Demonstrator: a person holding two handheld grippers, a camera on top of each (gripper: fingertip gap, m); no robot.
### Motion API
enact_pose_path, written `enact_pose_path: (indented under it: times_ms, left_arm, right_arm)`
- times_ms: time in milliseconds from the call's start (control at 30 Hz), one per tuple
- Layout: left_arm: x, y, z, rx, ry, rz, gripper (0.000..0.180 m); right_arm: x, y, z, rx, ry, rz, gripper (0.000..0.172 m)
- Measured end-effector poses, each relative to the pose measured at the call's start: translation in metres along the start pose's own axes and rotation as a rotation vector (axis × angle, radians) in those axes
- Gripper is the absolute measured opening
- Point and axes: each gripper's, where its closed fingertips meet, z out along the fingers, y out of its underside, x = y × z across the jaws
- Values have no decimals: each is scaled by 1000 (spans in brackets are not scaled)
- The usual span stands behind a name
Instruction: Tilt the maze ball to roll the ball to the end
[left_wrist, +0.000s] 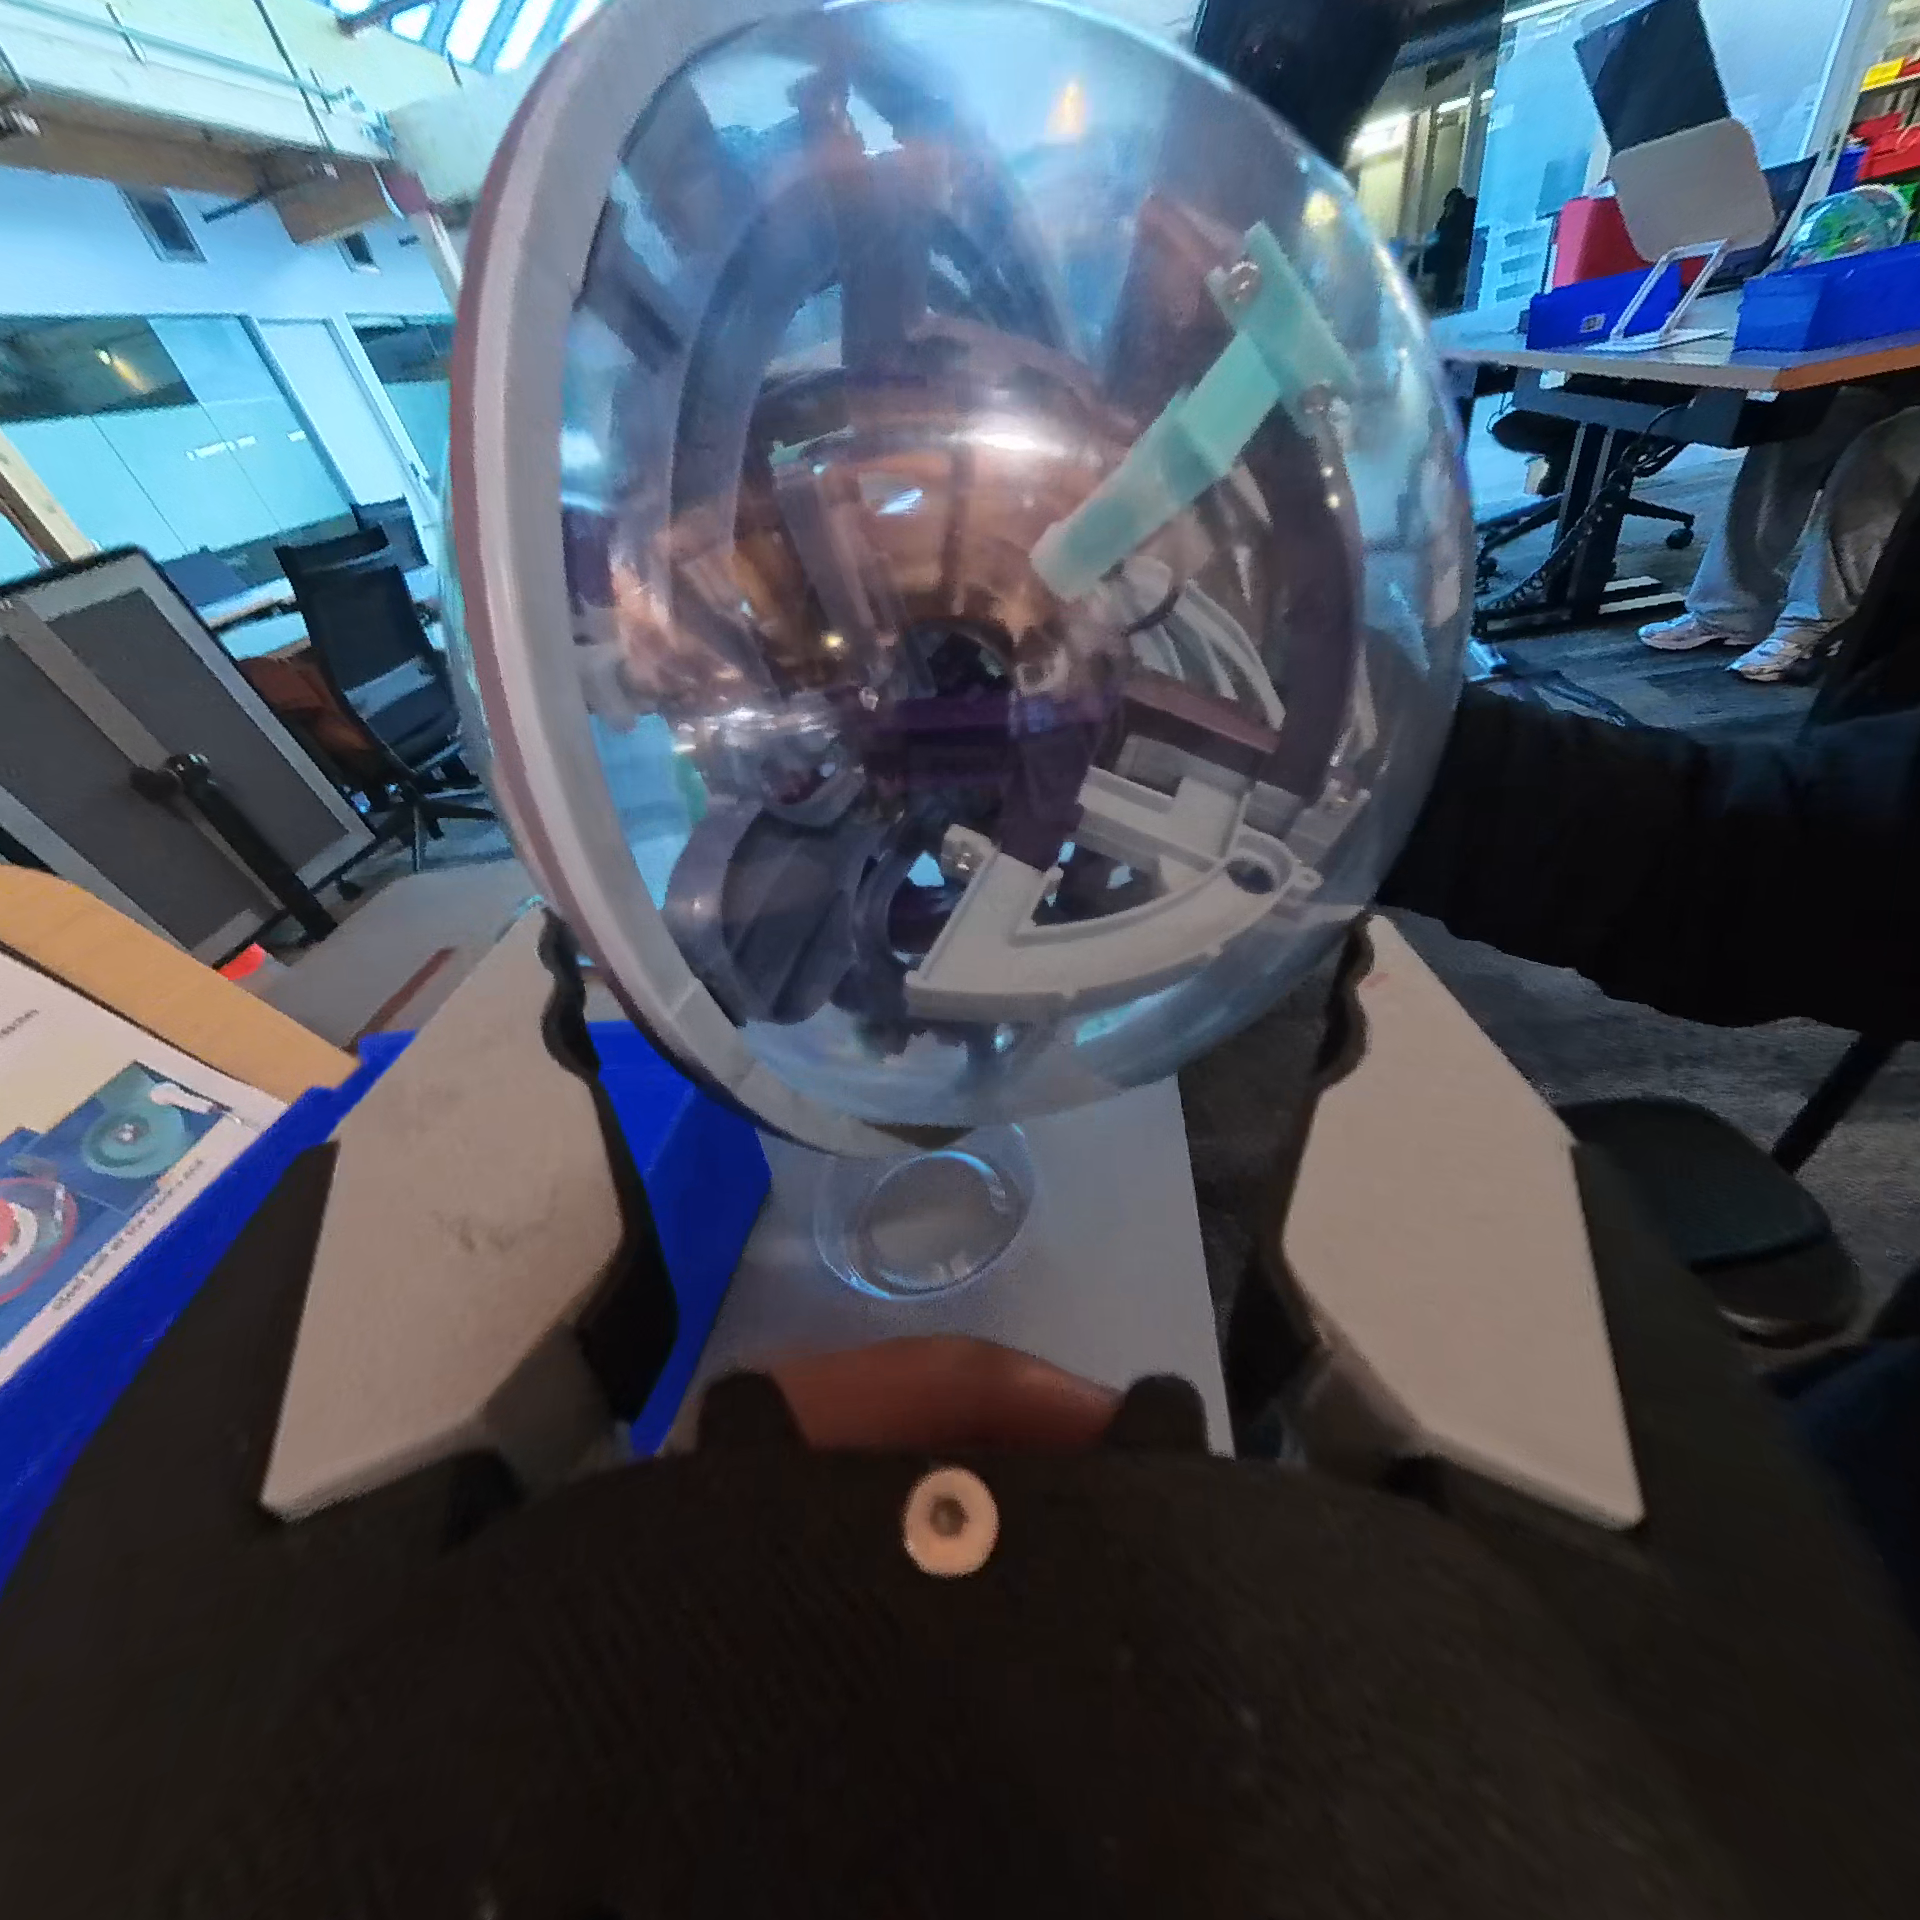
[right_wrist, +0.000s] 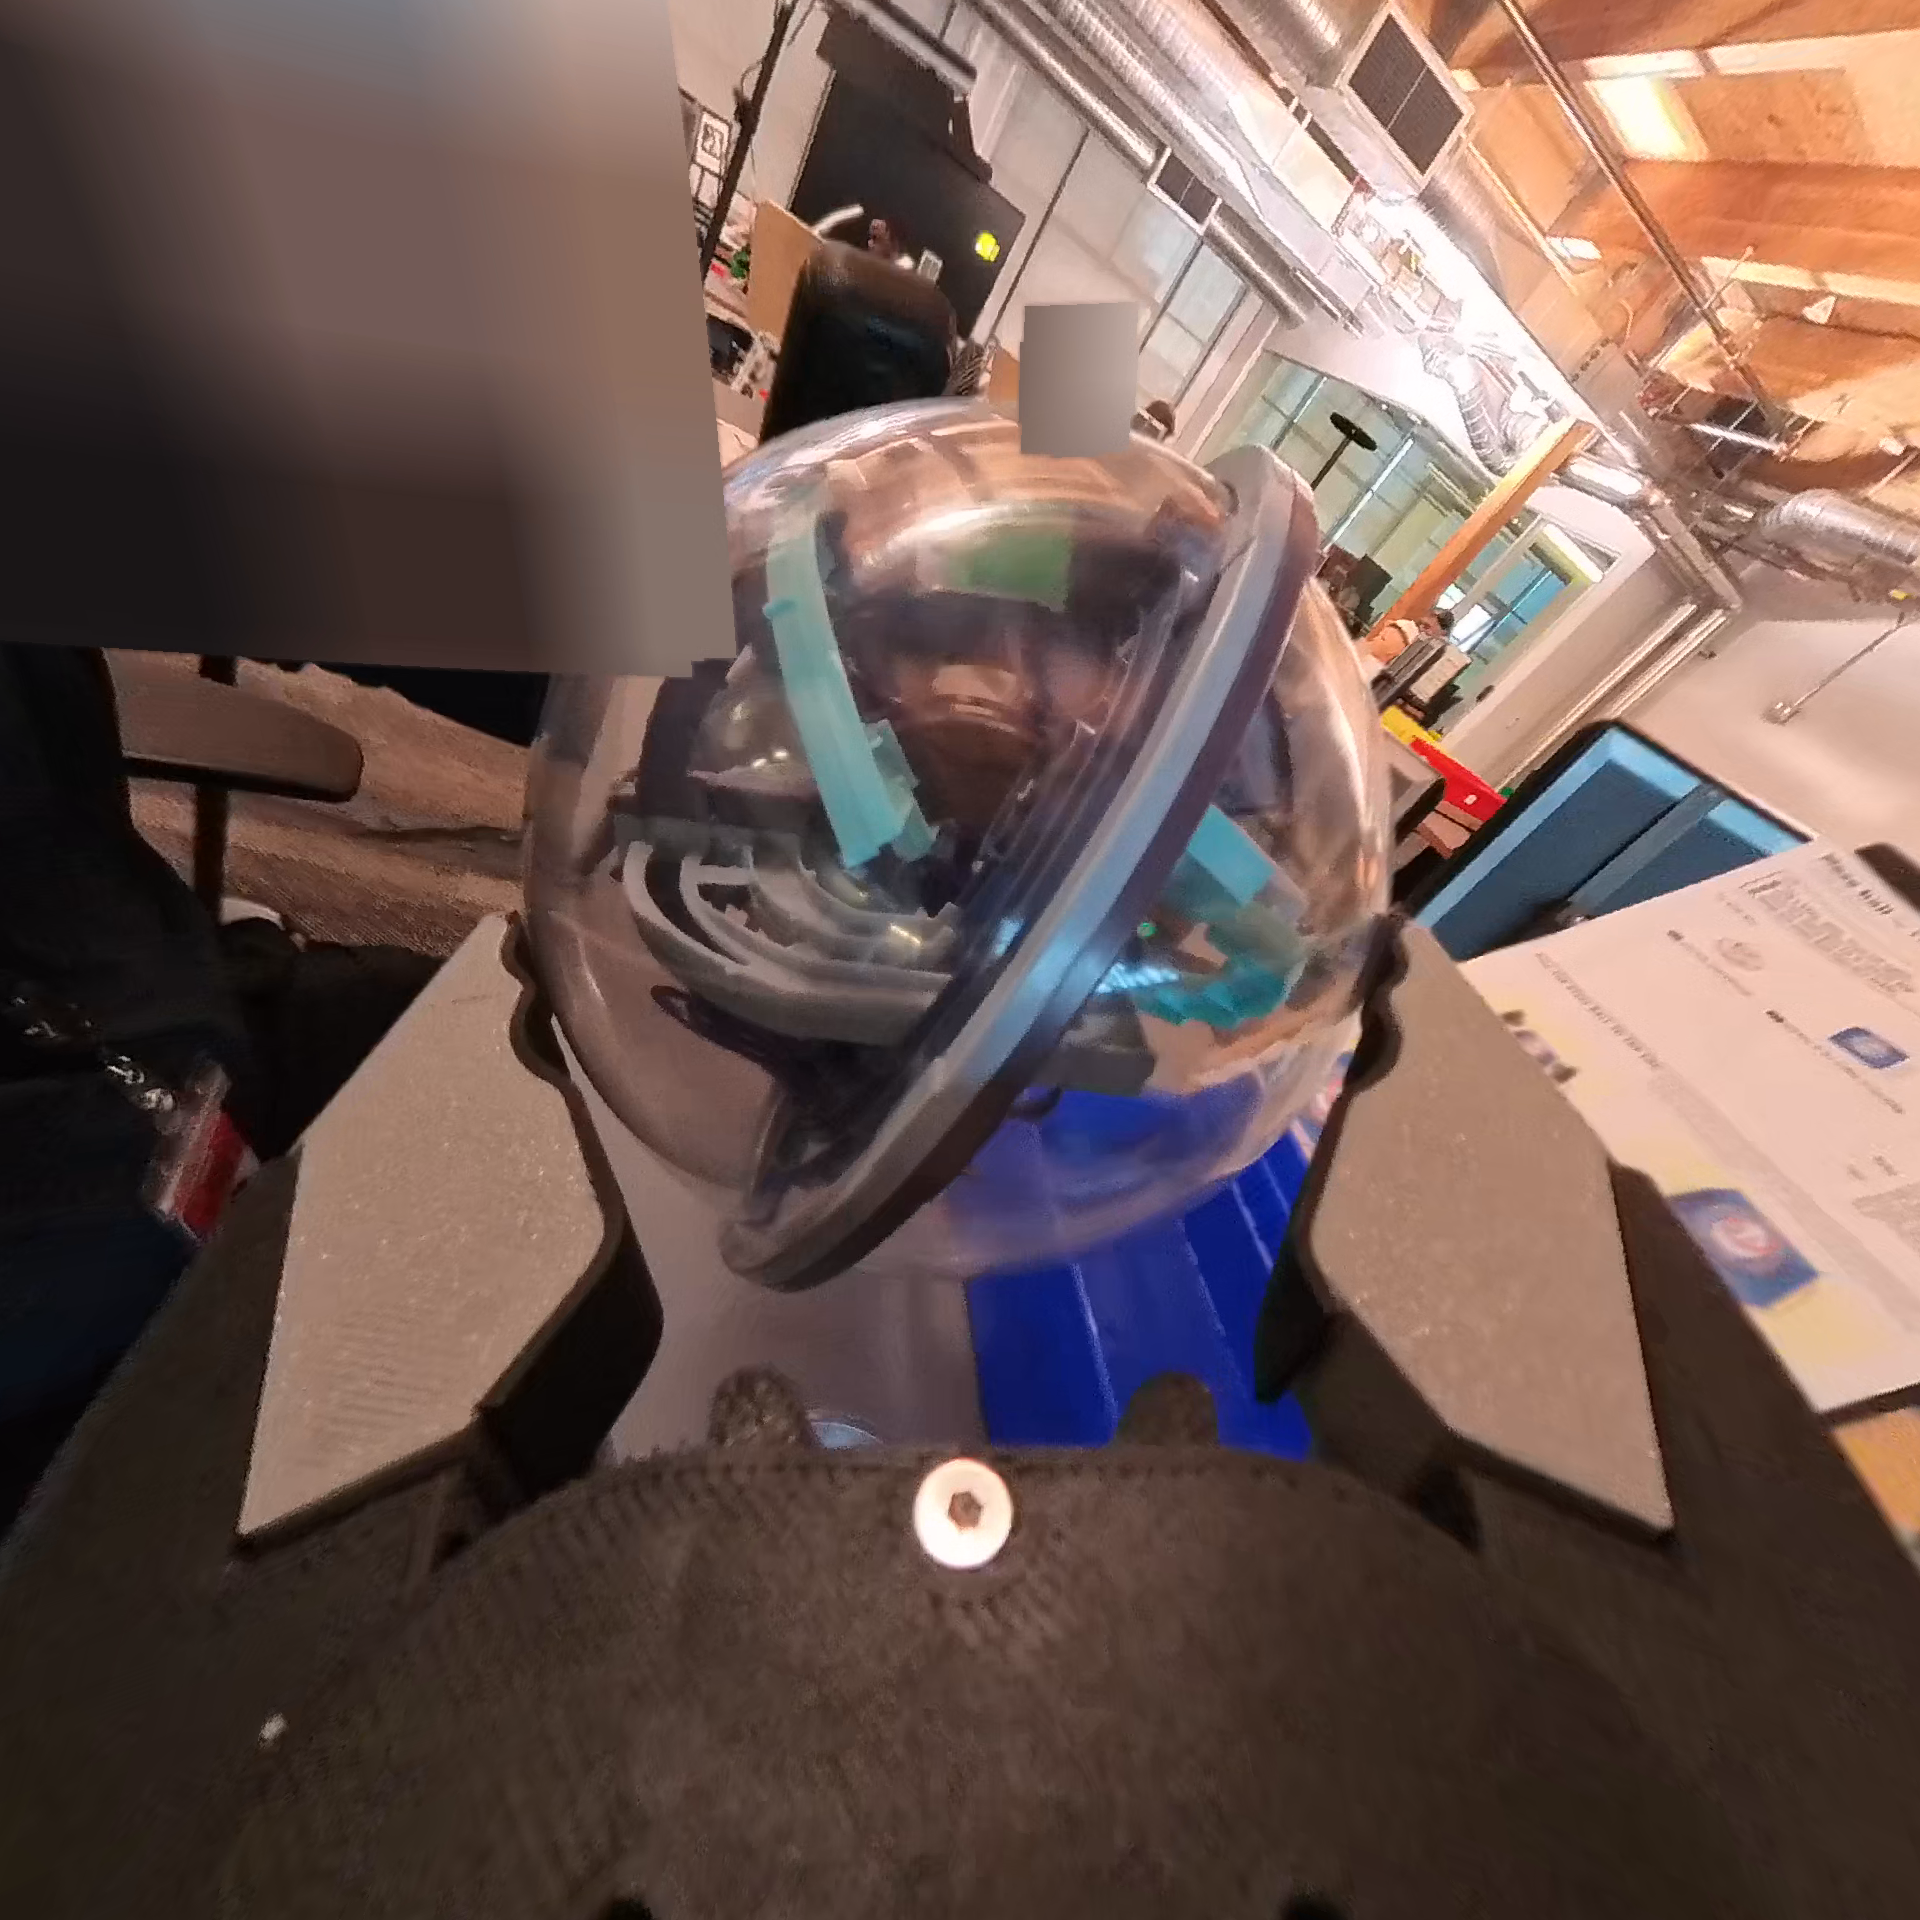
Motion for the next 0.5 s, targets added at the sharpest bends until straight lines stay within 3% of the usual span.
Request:
enact_pose_path:
  times_ms: [500]
  left_arm:
    - [8,84,-34,-161,18,-344,138]
  right_arm:
    - [-34,73,45,136,-28,401,149]
